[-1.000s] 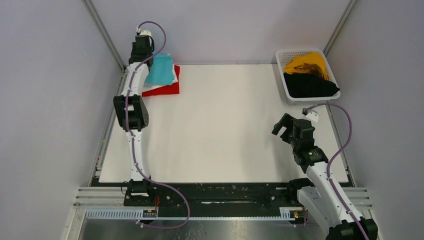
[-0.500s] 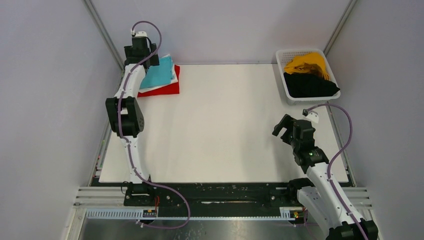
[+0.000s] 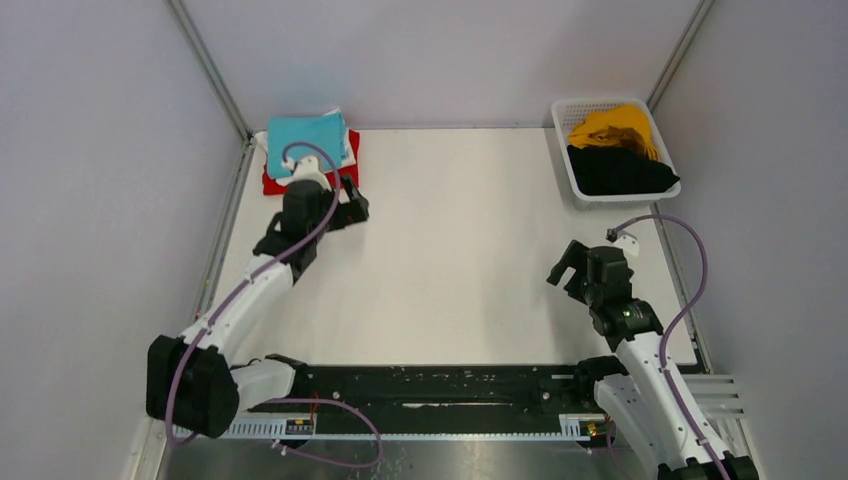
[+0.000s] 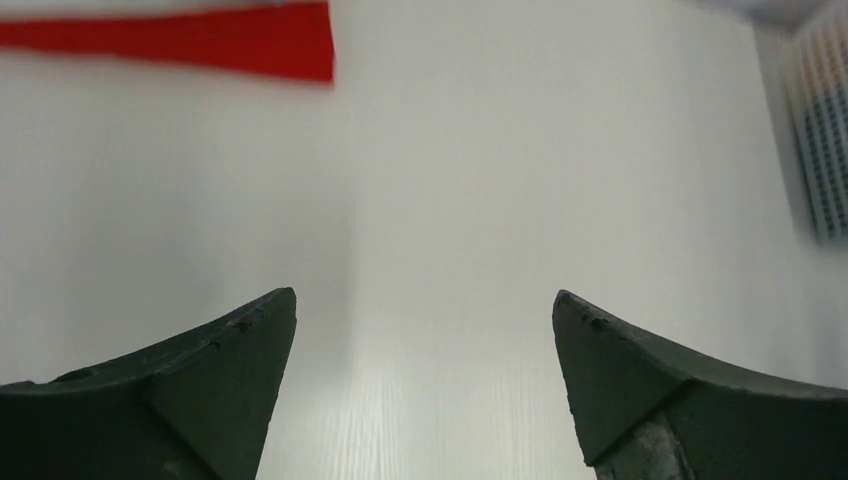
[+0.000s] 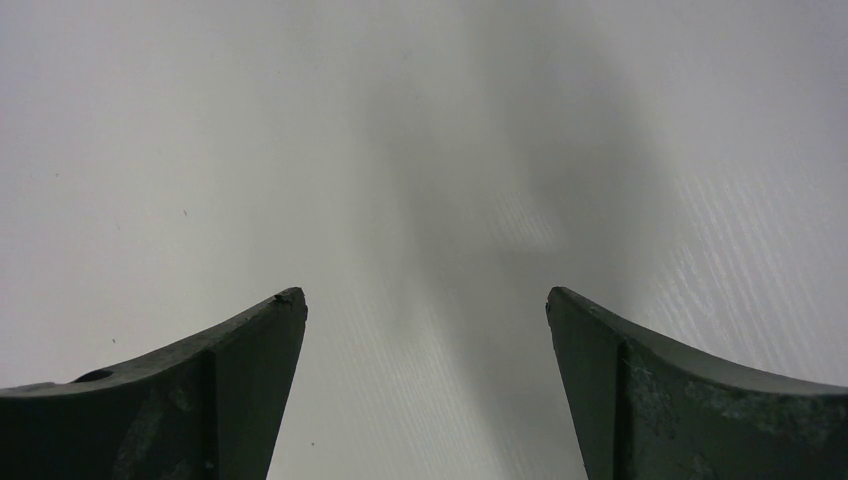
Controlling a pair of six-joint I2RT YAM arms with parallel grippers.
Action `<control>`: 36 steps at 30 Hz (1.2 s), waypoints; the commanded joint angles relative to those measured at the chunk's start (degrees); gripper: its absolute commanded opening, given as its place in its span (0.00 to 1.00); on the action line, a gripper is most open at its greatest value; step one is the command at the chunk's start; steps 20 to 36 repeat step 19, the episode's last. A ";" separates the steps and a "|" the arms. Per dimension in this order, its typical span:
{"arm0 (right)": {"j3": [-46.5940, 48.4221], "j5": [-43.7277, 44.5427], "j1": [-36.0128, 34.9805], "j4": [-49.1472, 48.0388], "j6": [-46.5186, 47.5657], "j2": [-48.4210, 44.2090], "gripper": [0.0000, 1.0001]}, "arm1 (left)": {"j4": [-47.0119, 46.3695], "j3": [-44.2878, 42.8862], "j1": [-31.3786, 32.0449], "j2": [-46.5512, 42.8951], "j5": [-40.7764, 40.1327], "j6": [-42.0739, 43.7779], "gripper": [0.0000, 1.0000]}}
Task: Fold and stack the t-shirts
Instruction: Reset both arms
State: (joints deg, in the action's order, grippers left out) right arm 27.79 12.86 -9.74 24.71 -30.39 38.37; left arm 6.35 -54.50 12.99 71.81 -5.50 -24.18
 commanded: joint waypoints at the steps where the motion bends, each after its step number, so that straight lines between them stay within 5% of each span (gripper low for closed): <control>1: 0.50 1.49 0.13 1.98 -1.28 -2.44 0.98 | -3.70 15.08 6.83 -12.06 -2.35 -6.58 0.99; 11: -3.27 4.03 0.12 1.89 -2.33 -7.94 0.98 | 4.44 21.47 10.74 -27.84 -9.55 -6.59 0.99; 36: -3.46 1.70 0.15 1.31 -0.77 -12.14 0.98 | 4.23 21.11 10.70 -27.07 -6.90 -5.43 0.99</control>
